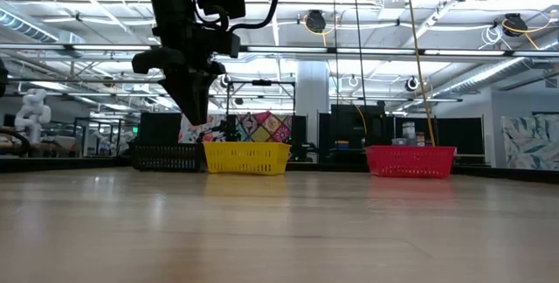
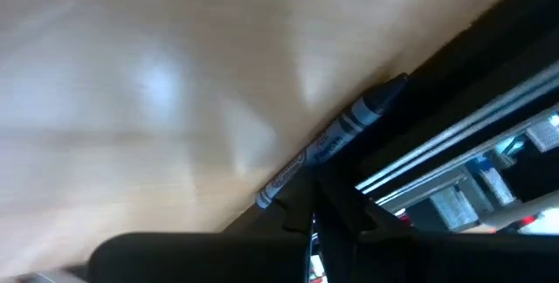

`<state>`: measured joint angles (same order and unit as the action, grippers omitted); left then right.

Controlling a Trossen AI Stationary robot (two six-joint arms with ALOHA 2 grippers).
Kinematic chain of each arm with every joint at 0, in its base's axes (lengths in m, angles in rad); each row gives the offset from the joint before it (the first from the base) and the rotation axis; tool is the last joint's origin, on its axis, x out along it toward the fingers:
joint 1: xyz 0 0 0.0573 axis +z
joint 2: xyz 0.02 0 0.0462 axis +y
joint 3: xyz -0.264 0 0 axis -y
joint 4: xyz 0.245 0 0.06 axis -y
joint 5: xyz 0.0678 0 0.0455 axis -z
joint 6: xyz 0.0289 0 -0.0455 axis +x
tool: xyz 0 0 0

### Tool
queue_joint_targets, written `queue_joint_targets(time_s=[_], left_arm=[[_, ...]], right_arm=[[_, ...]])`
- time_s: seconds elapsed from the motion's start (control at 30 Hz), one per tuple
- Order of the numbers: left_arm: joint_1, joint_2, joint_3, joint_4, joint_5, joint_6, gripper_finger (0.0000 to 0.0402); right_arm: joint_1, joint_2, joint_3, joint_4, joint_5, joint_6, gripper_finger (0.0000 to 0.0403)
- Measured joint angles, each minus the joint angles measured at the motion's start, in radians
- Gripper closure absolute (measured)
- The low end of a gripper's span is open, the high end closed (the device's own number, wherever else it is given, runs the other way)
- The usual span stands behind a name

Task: Sort crayons
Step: Put the blue crayon into the black bin

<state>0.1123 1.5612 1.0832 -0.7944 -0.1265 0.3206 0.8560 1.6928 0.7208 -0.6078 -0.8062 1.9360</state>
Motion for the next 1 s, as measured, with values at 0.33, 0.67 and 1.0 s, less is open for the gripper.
queue_joint_targets(time_s=[0.33,0.67,1.0], left_arm=[[0.000,0.000,0.000,0.000,0.000,0.000,0.0317],[0.000,0.000,0.000,0.009,0.000,0.002,0.0317],[0.000,0.000,0.000,0.009,0.000,0.002,0.0317]], right_arm=[[-0.013,0.001,0.021,0.052,0.053,-0.012,0.0403],[-0.077,0.005,0.143,-0.060,0.249,-0.111,0.0403],[-0.074,0.005,0.222,-0.201,0.304,-0.099,0.0403]])
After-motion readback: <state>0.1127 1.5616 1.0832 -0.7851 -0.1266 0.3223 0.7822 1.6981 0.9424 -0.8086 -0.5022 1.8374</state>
